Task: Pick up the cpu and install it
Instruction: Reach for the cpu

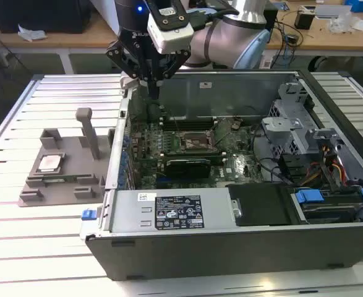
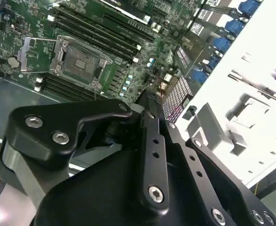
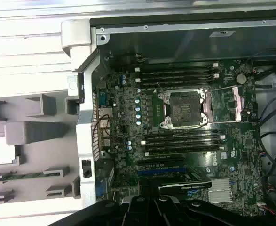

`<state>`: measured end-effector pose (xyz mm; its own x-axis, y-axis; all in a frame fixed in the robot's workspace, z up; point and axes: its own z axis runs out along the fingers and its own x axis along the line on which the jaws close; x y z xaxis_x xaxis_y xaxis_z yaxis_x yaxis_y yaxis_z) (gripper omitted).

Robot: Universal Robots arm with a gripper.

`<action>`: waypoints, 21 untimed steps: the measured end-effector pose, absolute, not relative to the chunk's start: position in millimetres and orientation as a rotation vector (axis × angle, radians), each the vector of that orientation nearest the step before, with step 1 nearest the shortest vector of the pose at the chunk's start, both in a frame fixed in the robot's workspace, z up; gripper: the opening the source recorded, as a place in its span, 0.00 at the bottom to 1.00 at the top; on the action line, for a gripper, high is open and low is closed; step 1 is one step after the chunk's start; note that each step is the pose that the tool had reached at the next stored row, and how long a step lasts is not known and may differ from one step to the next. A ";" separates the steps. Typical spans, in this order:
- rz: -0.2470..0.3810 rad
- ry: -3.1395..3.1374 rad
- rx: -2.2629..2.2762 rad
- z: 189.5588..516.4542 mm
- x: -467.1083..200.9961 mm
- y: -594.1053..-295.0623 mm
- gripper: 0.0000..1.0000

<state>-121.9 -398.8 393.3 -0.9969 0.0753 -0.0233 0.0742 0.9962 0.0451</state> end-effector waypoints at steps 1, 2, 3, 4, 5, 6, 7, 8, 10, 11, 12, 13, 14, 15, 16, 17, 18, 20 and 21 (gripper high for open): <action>0.069 3.114 0.117 393.3 -122.4 -398.8 0.11; 0.069 3.114 0.117 393.3 -124.8 -398.9 0.11; 0.069 3.114 0.117 393.3 -130.4 -398.8 0.11; 0.069 3.114 0.117 393.3 -132.1 -398.8 0.11; 0.069 3.114 0.117 393.3 -133.4 -398.9 0.11; 0.069 3.114 0.116 393.3 -136.7 -398.9 0.11; 0.069 3.114 0.117 393.3 -138.4 -398.9 0.11; 0.069 3.114 0.116 393.3 -140.8 -398.9 0.11; 0.069 3.114 0.117 393.3 -145.5 -398.8 0.11; 0.069 3.114 0.117 393.2 -147.1 -398.8 0.11; 0.069 3.114 0.116 393.3 -152.6 -398.9 0.11; 0.069 3.114 0.117 393.3 -155.4 -398.9 0.11; 0.069 3.114 0.117 393.2 -157.6 -398.9 0.11; 0.069 3.114 0.117 393.3 -159.7 -398.8 0.11; 0.069 3.114 0.117 393.2 -162.7 -398.9 0.11; 0.069 3.114 0.117 393.3 -166.3 -398.8 0.11; 0.069 3.114 0.117 393.3 -168.2 -398.9 0.11; 0.069 3.114 0.117 393.2 -172.0 -398.9 0.11; 0.069 3.114 0.117 393.2 -174.6 -398.8 0.11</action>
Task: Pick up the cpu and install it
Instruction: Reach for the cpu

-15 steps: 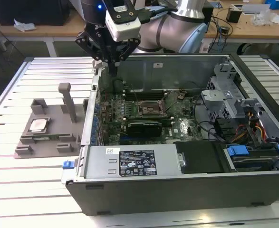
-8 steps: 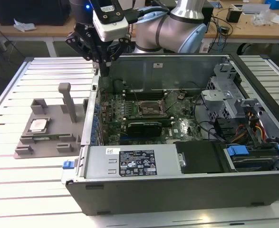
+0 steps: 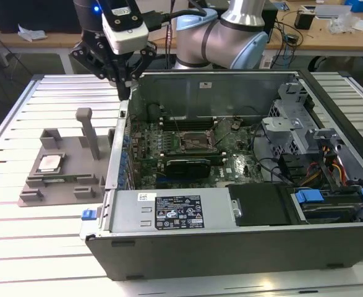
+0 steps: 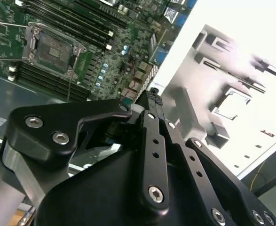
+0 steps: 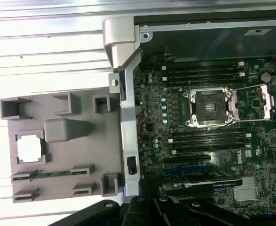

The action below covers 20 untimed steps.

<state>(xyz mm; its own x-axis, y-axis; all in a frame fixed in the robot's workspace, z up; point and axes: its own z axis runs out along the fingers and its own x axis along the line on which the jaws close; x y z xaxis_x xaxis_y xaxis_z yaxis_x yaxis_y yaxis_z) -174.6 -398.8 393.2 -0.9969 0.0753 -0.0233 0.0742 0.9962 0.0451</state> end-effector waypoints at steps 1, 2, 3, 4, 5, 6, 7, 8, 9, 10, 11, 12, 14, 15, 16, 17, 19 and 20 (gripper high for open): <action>0.069 3.114 0.117 393.2 -176.7 -398.8 0.11; 0.069 3.114 0.117 393.2 -178.6 -398.8 0.11; 0.069 3.114 0.117 393.2 -181.0 -398.8 0.11; 0.069 3.114 0.116 393.2 -184.8 -398.8 0.11; 0.069 3.114 0.117 393.2 -187.2 -398.8 0.11; 0.069 3.114 0.117 393.2 -189.2 -398.9 0.11; 0.069 3.114 0.117 393.3 -192.7 -398.8 0.11; 0.069 3.114 0.117 393.3 -195.0 -398.8 0.11; 0.069 3.114 0.117 393.2 -200.2 -398.8 0.11; 0.069 3.114 0.116 393.3 -204.8 -398.8 0.11; 0.069 3.114 0.116 393.2 -209.8 -398.8 0.11; 0.069 3.114 0.117 393.2 -214.3 -398.7 0.11; 0.069 3.114 0.117 393.2 -221.0 -398.6 0.11; 0.069 3.114 0.116 393.2 -223.0 -398.5 0.11; 0.069 3.114 0.116 393.2 -227.2 -398.5 0.11; 0.069 3.114 0.117 393.1 -232.7 -398.4 0.11; 0.069 3.114 0.117 393.1 -239.6 -398.2 0.11; 0.069 3.114 0.116 393.0 -244.8 -398.2 0.11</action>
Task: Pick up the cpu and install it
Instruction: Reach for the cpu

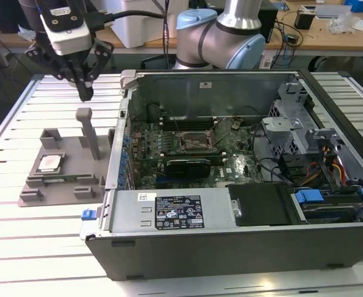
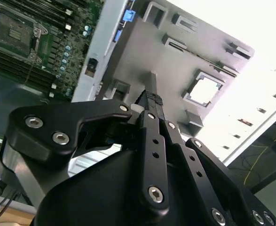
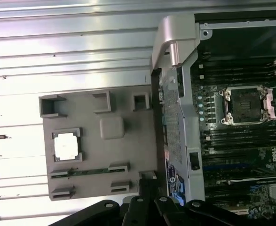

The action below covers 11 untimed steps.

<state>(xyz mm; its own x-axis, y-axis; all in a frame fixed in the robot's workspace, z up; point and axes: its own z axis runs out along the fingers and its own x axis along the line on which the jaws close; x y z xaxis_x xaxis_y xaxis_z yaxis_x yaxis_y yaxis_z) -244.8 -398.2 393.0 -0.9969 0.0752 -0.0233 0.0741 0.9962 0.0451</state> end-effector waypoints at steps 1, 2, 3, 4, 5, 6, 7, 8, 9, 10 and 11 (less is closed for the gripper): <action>0.069 3.114 0.116 393.0 -249.1 -398.2 0.11; 0.069 3.114 0.117 393.0 -251.2 -398.1 0.11; 0.069 3.114 0.117 392.9 -255.6 -398.1 0.11; 0.069 3.114 0.117 392.9 -259.6 -398.1 0.11; 0.069 3.114 0.117 392.9 -262.2 -398.1 0.11; 0.069 3.114 0.116 392.9 -264.3 -398.1 0.11; 0.069 3.114 0.116 392.8 -268.2 -398.1 0.11; 0.069 3.114 0.117 392.8 -271.8 -398.1 0.11; 0.069 3.114 0.117 392.8 -275.2 -398.1 0.11; 0.069 3.114 0.117 392.7 -278.3 -398.1 0.11; 0.069 3.114 0.117 392.7 -280.6 -398.1 0.11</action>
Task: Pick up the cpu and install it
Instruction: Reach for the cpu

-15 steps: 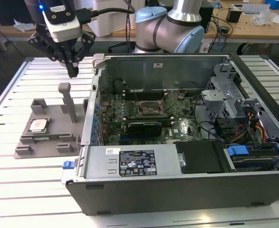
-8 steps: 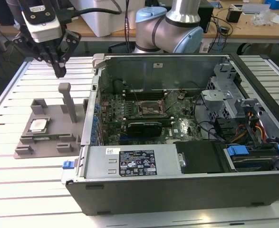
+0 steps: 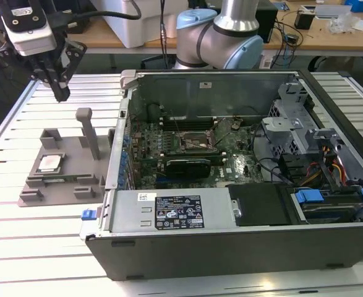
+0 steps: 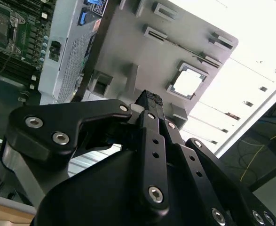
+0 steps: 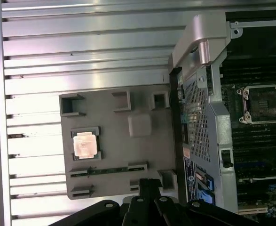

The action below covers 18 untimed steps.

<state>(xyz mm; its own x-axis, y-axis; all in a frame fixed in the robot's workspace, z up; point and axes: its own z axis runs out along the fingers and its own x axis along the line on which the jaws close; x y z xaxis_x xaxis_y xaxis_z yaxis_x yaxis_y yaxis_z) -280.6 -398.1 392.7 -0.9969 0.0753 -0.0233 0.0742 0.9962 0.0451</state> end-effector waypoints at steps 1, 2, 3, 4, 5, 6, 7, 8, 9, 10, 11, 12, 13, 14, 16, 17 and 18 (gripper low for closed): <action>0.069 3.114 0.117 392.7 -282.1 -398.1 0.11; 0.069 3.114 0.117 392.7 -283.5 -398.1 0.11; 0.069 3.114 0.117 392.7 -284.7 -398.1 0.11; 0.069 3.114 0.117 392.6 -286.2 -398.1 0.11; 0.069 3.114 0.116 392.6 -288.7 -398.1 0.11; 0.069 3.114 0.117 392.6 -290.4 -398.1 0.11; 0.069 3.114 0.116 392.6 -291.6 -398.1 0.11; 0.069 3.114 0.117 392.5 -293.2 -398.1 0.11; 0.069 3.114 0.117 392.5 -294.5 -398.1 0.11; 0.069 3.114 0.117 392.5 -296.5 -398.1 0.11; 0.069 3.114 0.117 392.5 -298.4 -398.1 0.11; 0.069 3.114 0.117 392.5 -299.7 -398.1 0.11; 0.069 3.114 0.117 392.5 -301.0 -398.1 0.11; 0.069 3.114 0.117 392.4 -302.4 -398.0 0.11; 0.069 3.114 0.117 392.4 -307.9 -398.0 0.11; 0.069 3.114 0.117 392.4 -310.5 -398.0 0.11; 0.069 3.114 0.117 392.4 -312.3 -398.0 0.11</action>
<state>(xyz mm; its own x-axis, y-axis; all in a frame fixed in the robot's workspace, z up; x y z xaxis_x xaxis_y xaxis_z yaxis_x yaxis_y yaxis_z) -312.3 -398.0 392.4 -0.9969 0.0752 -0.0233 0.0741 0.9962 0.0450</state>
